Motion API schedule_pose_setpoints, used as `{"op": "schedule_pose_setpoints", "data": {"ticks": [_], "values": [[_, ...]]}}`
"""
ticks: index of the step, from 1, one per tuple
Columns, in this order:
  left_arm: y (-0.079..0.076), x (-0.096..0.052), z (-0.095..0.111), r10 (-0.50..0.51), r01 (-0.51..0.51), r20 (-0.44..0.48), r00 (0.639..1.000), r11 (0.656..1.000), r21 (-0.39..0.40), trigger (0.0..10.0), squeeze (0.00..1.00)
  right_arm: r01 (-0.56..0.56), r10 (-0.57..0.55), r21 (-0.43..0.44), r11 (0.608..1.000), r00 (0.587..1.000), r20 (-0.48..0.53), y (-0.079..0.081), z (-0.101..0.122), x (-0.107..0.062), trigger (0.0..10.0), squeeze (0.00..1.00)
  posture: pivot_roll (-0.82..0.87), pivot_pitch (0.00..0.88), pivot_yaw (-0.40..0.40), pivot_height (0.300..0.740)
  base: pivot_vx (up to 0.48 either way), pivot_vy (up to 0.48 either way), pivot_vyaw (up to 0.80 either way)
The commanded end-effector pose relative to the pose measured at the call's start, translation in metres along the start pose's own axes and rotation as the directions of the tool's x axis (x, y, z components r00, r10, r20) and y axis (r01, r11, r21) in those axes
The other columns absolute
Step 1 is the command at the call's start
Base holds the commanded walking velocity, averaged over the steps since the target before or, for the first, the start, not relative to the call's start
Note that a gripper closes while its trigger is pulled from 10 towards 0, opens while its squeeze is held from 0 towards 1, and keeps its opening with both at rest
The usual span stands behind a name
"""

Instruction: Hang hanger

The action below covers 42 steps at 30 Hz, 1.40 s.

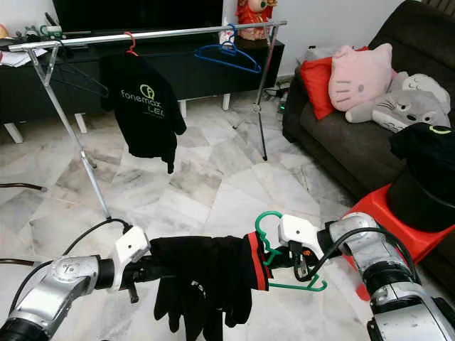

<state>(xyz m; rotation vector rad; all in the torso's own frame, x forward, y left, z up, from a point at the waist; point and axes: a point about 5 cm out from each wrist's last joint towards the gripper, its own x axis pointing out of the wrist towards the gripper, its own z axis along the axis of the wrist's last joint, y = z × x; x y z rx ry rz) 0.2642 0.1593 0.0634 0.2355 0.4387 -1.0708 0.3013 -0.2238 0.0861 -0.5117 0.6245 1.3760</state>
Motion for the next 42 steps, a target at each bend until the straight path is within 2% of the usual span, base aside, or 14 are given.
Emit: {"op": "schedule_pose_setpoints", "data": {"ticks": [1,4,5,6,28,34,40,42], "values": [[-0.001,0.004,0.0,-0.01,0.01,-0.015,1.0,1.0,0.018,10.0,0.0,0.01,-0.009,-0.044,0.999,0.999,0.038,-0.004,0.01,-0.004,0.0,0.0,-0.07,0.0,-0.101,0.74,0.0,0.0,0.0],[-0.002,0.005,-0.001,-0.021,0.021,-0.02,1.0,1.0,0.015,10.0,0.0,0.009,-0.007,-0.045,0.999,0.999,0.038,-0.004,0.01,-0.004,0.0,0.0,-0.07,0.0,-0.101,0.74,0.0,0.0,0.0],[-0.002,0.005,-0.001,-0.022,0.022,-0.022,1.0,1.0,0.016,7.2,0.0,0.009,-0.008,-0.045,0.999,0.999,0.039,-0.004,0.01,-0.004,0.0,0.0,-0.07,0.0,-0.101,0.74,0.0,0.0,0.0],[-0.003,0.005,-0.002,-0.021,0.021,-0.021,1.0,1.0,0.013,0.0,0.0,0.008,-0.007,-0.046,0.999,0.999,0.039,-0.004,0.01,-0.004,0.0,0.0,-0.07,0.0,-0.098,0.74,0.0,0.0,0.0],[0.007,0.001,0.003,0.047,-0.047,0.027,0.999,0.999,0.007,0.0,0.0,-0.013,0.012,-0.038,0.999,1.0,-0.003,0.001,0.002,0.003,0.0,0.0,-0.07,0.0,-0.105,0.74,0.0,0.0,0.0],[0.01,-0.003,0.004,0.061,-0.061,0.028,0.998,0.998,0.008,0.0,0.0,0.0,-0.002,-0.044,0.999,0.999,-0.05,0.002,-0.002,0.004,0.0,0.0,-0.07,0.0,-0.109,0.74,0.0,0.0,0.0],[0.018,-0.017,0.0,0.117,-0.117,0.007,0.993,0.993,0.01,0.0,0.0,0.059,-0.075,-0.074,0.995,0.97,-0.23,0.004,-0.023,0.002,0.0,0.0,-0.06,0.0,-0.11,0.74,0.0,0.0,0.0],[0.02,-0.019,-0.001,0.133,-0.133,0.005,0.991,0.991,0.008,0.0,0.0,0.067,-0.083,-0.071,0.995,0.963,-0.255,0.005,-0.028,0.002,0.0,0.0,-0.06,0.0,-0.11,0.74,0.0,0.0,0.0]]}}
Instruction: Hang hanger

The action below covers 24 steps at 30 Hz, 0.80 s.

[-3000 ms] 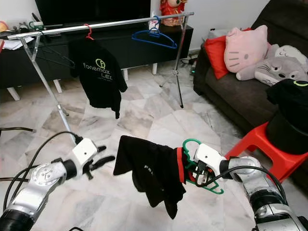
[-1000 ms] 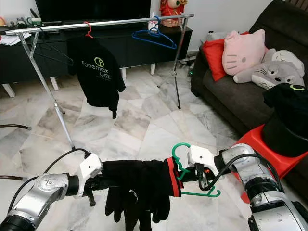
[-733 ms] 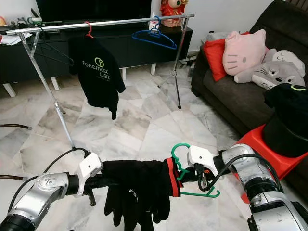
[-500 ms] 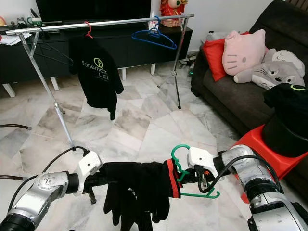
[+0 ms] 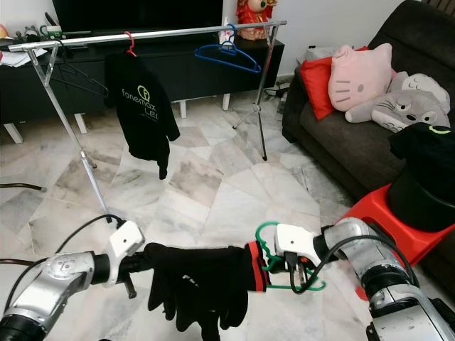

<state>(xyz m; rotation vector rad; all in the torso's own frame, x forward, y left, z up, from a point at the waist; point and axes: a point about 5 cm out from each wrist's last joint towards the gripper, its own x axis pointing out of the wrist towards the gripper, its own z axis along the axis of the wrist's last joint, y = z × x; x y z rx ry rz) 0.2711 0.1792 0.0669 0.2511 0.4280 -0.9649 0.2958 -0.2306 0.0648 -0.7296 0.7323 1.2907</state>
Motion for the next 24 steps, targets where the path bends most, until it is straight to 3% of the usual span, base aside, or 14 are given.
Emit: {"op": "schedule_pose_setpoints", "data": {"ticks": [1,5,9,13,15,20,22,24], "values": [[0.01,-0.009,0.001,0.056,-0.056,0.007,0.998,0.998,0.012,0.0,0.0,0.014,-0.013,0.011,1.0,0.995,-0.094,0.005,-0.017,-0.004,0.0,0.0,-0.06,0.0,-0.111,0.74,0.0,0.0,0.0],[0.015,-0.015,0.0,0.091,-0.091,0.007,0.996,0.996,0.009,0.0,0.0,0.01,-0.006,0.029,1.0,0.987,-0.158,0.012,-0.03,-0.003,0.0,0.0,-0.06,0.0,-0.111,0.74,0.0,0.0,0.0],[0.029,-0.023,0.006,0.218,-0.219,0.058,0.974,0.976,0.01,0.0,0.0,0.03,-0.011,0.078,0.997,0.971,-0.238,0.026,-0.051,0.002,0.0,0.0,-0.06,0.0,-0.104,0.74,0.0,0.0,0.0],[0.05,-0.034,0.011,0.424,-0.425,0.12,0.898,0.905,-0.013,0.0,0.0,0.143,-0.1,0.281,0.949,0.982,-0.161,0.042,-0.065,0.015,0.0,0.0,-0.05,0.0,-0.099,0.74,0.0,0.0,0.0],[0.055,-0.039,0.014,0.503,-0.505,0.152,0.851,0.863,-0.024,0.0,0.0,0.199,-0.165,0.368,0.908,0.979,-0.122,0.047,-0.069,0.019,0.0,0.0,-0.05,0.0,-0.096,0.74,0.0,0.0,0.0],[0.052,-0.04,0.015,0.573,-0.565,0.211,0.792,0.819,-0.1,0.0,0.0,0.36,-0.366,0.539,0.761,0.925,-0.101,0.05,-0.076,0.027,0.0,0.0,-0.05,0.0,-0.076,0.74,0.0,0.0,0.0],[0.052,-0.04,0.014,0.623,-0.61,0.218,0.752,0.782,-0.13,0.0,0.0,0.41,-0.449,0.6,0.687,0.889,-0.092,0.049,-0.076,0.029,0.0,0.0,-0.05,0.0,-0.071,0.74,0.0,0.0,0.0],[0.05,-0.038,0.013,0.669,-0.648,0.231,0.707,0.743,-0.168,0.0,0.0,0.451,-0.543,0.674,0.585,0.835,-0.088,0.048,-0.076,0.03,0.0,0.0,-0.05,0.0,-0.063,0.74,0.0,0.0,0.0]]}}
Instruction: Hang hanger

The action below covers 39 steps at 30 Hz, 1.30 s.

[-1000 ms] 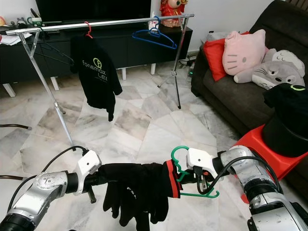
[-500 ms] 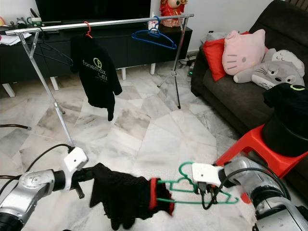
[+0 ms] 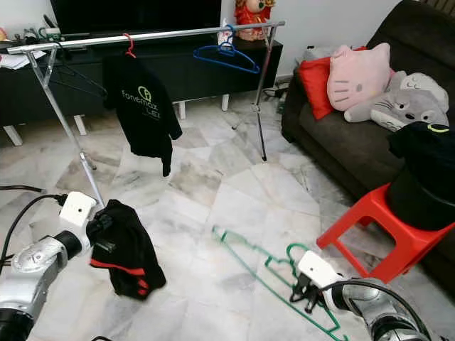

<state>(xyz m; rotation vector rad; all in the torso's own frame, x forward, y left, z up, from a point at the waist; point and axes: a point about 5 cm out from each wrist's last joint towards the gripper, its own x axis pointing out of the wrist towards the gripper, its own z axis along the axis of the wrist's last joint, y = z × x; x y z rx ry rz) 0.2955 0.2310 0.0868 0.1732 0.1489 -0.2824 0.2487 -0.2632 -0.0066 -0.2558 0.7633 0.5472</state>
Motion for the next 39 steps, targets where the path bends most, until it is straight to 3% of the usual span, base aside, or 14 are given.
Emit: {"op": "schedule_pose_setpoints", "data": {"ticks": [1,2,3,4,5,7,9,11,14,20,24,25,26,39], "values": [[0.001,0.001,0.009,0.085,-0.085,0.063,0.994,0.996,0.004,0.0,0.0,0.129,-0.136,0.119,0.984,0.989,0.055,-0.007,-0.002,-0.002,0.0,0.0,-0.05,0.0,-0.059,0.74,0.0,0.0,0.0],[0.002,0.003,0.009,0.153,-0.153,0.069,0.986,0.988,0.001,0.0,0.0,0.225,-0.246,0.2,0.954,0.965,0.091,-0.013,0.001,-0.003,0.0,0.0,-0.05,0.0,-0.059,0.74,0.0,0.0,0.0],[0.0,0.005,0.009,0.255,-0.256,0.082,0.964,0.967,0.001,0.0,0.0,0.363,-0.44,0.412,0.836,0.892,0.106,-0.023,-0.001,-0.007,0.0,0.0,-0.04,0.0,-0.042,0.74,0.0,0.0,0.0],[0.0,0.005,0.009,0.255,-0.256,0.082,0.964,0.967,0.001,0.0,0.0,0.363,-0.44,0.412,0.836,0.892,0.106,-0.023,-0.001,-0.007,0.0,0.0,-0.04,0.0,-0.042,0.74,0.0,0.0,0.0],[-0.009,0.009,0.011,0.31,-0.308,0.098,0.946,0.951,-0.033,10.0,0.0,0.437,-0.564,0.556,0.707,0.823,0.069,-0.025,-0.008,-0.011,0.0,0.0,-0.05,0.0,-0.028,0.74,0.0,0.0,0.0],[-0.019,0.012,0.015,0.32,-0.317,0.124,0.939,0.947,-0.049,10.0,0.0,0.463,-0.605,0.577,0.673,0.793,0.069,-0.023,-0.011,-0.011,0.0,0.0,-0.04,0.0,-0.027,0.74,0.0,0.0,0.0],[-0.036,0.02,0.026,0.313,-0.302,0.178,0.933,0.949,-0.087,10.0,0.0,0.535,-0.673,0.537,0.653,0.735,0.087,-0.018,-0.009,-0.009,0.0,0.0,-0.04,0.0,-0.012,0.74,0.0,0.0,0.0],[-0.04,0.022,0.029,0.303,-0.293,0.191,0.934,0.953,-0.083,10.0,0.0,0.542,-0.687,0.539,0.645,0.72,0.098,-0.018,-0.007,-0.008,0.0,0.0,-0.04,0.0,-0.009,0.74,0.0,0.0,0.0],[-0.056,0.028,0.04,0.268,-0.255,0.235,0.934,0.963,-0.083,10.0,0.0,0.507,-0.715,0.58,0.638,0.669,0.201,-0.014,0.012,-0.004,0.0,0.0,-0.05,0.0,0.013,0.74,0.0,0.0,0.0],[-0.074,0.034,0.048,0.225,-0.215,0.275,0.935,0.974,-0.066,10.0,0.0,0.454,-0.695,0.579,0.677,0.655,0.298,-0.002,0.027,0.004,0.0,0.0,-0.05,0.0,0.034,0.74,0.0,0.0,0.0],[-0.081,0.033,0.05,0.212,-0.194,0.293,0.932,0.977,-0.091,10.0,0.0,0.439,-0.69,0.588,0.679,0.657,0.305,0.004,0.025,0.006,0.0,0.0,-0.06,0.0,0.038,0.74,0.0,0.0,0.0],[-0.082,0.032,0.05,0.217,-0.196,0.293,0.931,0.975,-0.1,10.0,0.0,0.434,-0.683,0.588,0.683,0.663,0.305,0.006,0.023,0.007,1.3,0.0,-0.06,0.0,0.038,0.74,0.0,0.0,0.0],[-0.085,0.031,0.049,0.22,-0.194,0.291,0.931,0.974,-0.116,10.0,0.0,0.429,-0.667,0.573,0.698,0.681,0.302,0.011,0.019,0.009,10.0,0.0,-0.06,0.0,0.038,0.74,0.0,0.0,0.0],[-0.093,0.019,0.041,0.198,-0.171,0.272,0.942,0.978,-0.119,10.0,0.0,0.4,-0.634,0.601,0.692,0.734,0.242,0.027,-0.003,0.013,10.0,0.0,-0.05,0.0,0.028,0.74,0.0,0.0,0.0]]}}
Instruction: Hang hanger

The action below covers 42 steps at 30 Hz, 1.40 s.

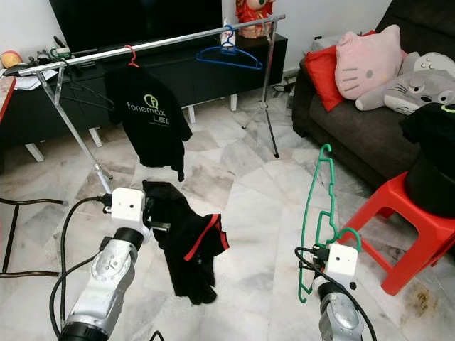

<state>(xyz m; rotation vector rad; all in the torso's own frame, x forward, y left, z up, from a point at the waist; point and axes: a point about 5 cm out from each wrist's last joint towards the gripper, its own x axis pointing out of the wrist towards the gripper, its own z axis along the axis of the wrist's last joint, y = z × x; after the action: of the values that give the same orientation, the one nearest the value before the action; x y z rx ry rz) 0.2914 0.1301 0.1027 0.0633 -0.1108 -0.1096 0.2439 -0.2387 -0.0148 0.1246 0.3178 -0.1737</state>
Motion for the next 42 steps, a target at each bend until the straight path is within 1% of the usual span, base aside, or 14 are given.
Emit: {"op": "schedule_pose_setpoints", "data": {"ticks": [1,6,9,11,13,14,16,20,25,28,31,38,40,42], "values": [[-0.001,0.0,0.006,-0.007,0.007,0.019,1.0,1.0,-0.008,10.0,0.0,0.0,0.001,0.025,1.0,0.999,-0.036,0.0,-0.008,-0.004,10.0,0.0,-0.05,0.0,0.023,0.74,0.0,0.0,0.0],[-0.002,-0.002,0.004,-0.005,0.005,0.011,1.0,1.0,-0.012,10.0,0.0,0.002,-0.001,0.03,1.0,0.999,-0.041,-0.003,-0.007,-0.003,10.0,0.0,-0.04,0.0,0.023,0.74,0.0,0.0,0.0],[-0.001,-0.003,0.002,-0.001,0.001,-0.001,1.0,1.0,-0.014,10.0,0.0,0.01,-0.01,0.014,1.0,0.999,-0.05,-0.004,-0.006,-0.002,10.0,0.0,-0.05,0.0,0.023,0.74,0.0,0.0,0.0],[0.0,-0.005,-0.001,0.004,-0.004,-0.012,1.0,1.0,-0.022,10.0,0.0,-0.004,0.004,-0.004,1.0,0.999,-0.046,-0.004,-0.004,-0.001,10.0,0.0,-0.05,0.0,0.025,0.74,0.0,0.0,0.0],[0.0,-0.006,-0.002,0.003,-0.003,-0.017,1.0,1.0,-0.027,10.0,0.0,-0.019,0.019,-0.003,1.0,0.999,-0.035,-0.002,-0.003,-0.001,10.0,0.0,-0.04,0.0,0.025,0.74,0.0,0.0,0.56],[0.001,-0.007,-0.003,0.012,-0.013,-0.031,0.999,0.999,-0.041,10.0,0.0,-0.029,0.028,-0.026,0.999,0.999,-0.027,0.0,-0.002,0.0,10.0,0.0,-0.05,0.0,0.026,0.74,0.0,0.0,0.76],[0.002,-0.007,-0.004,0.017,-0.018,-0.034,0.999,0.999,-0.045,10.0,0.0,-0.028,0.028,0.001,1.0,0.999,-0.019,0.001,-0.002,0.0,10.0,0.0,-0.04,0.0,0.024,0.74,0.0,0.262,0.76],[0.002,-0.008,-0.005,0.016,-0.017,-0.036,0.999,0.999,-0.042,10.0,0.0,-0.015,0.015,-0.004,1.0,0.999,-0.037,0.001,-0.003,0.001,10.0,0.0,-0.04,0.0,0.023,0.74,0.0,0.36,0.26],[0.006,-0.008,-0.003,0.014,-0.015,-0.038,0.999,0.999,-0.037,10.0,0.0,-0.016,0.017,0.024,1.0,1.0,-0.022,0.002,0.001,0.003,10.0,0.0,-0.03,0.0,0.033,0.74,0.0,0.366,0.0],[0.008,-0.008,-0.003,0.014,-0.015,-0.04,0.999,0.999,-0.036,10.0,0.0,-0.017,0.018,0.024,1.0,1.0,-0.021,0.004,0.0,0.003,10.0,0.0,-0.03,0.0,0.038,0.74,0.0,0.373,0.0],[0.007,-0.008,-0.003,0.008,-0.01,-0.04,0.999,0.999,-0.036,10.0,0.0,-0.027,0.026,-0.02,0.999,0.999,-0.041,0.006,-0.001,0.004,10.0,0.0,-0.03,0.0,0.049,0.74,0.0,0.455,0.0],[0.002,-0.007,-0.001,-0.014,0.013,-0.038,0.999,0.999,-0.032,10.0,0.0,-0.027,0.026,-0.022,0.999,0.999,-0.043,0.009,-0.003,0.003,10.0,0.0,-0.02,0.0,0.049,0.74,0.0,0.46,0.49],[0.002,-0.007,-0.001,-0.019,0.018,-0.038,0.999,0.999,-0.028,10.0,0.0,-0.023,0.022,-0.012,1.0,0.998,-0.057,0.009,-0.005,0.003,10.0,0.0,-0.02,0.0,0.047,0.74,0.0,0.461,0.0],[0.0,-0.009,-0.001,-0.033,0.033,-0.041,0.999,0.999,-0.012,10.0,0.0,-0.005,0.004,-0.009,1.0,0.995,-0.102,0.006,-0.012,0.0,10.0,0.0,-0.01,0.0,0.044,0.74,0.0,0.456,0.0]]}}
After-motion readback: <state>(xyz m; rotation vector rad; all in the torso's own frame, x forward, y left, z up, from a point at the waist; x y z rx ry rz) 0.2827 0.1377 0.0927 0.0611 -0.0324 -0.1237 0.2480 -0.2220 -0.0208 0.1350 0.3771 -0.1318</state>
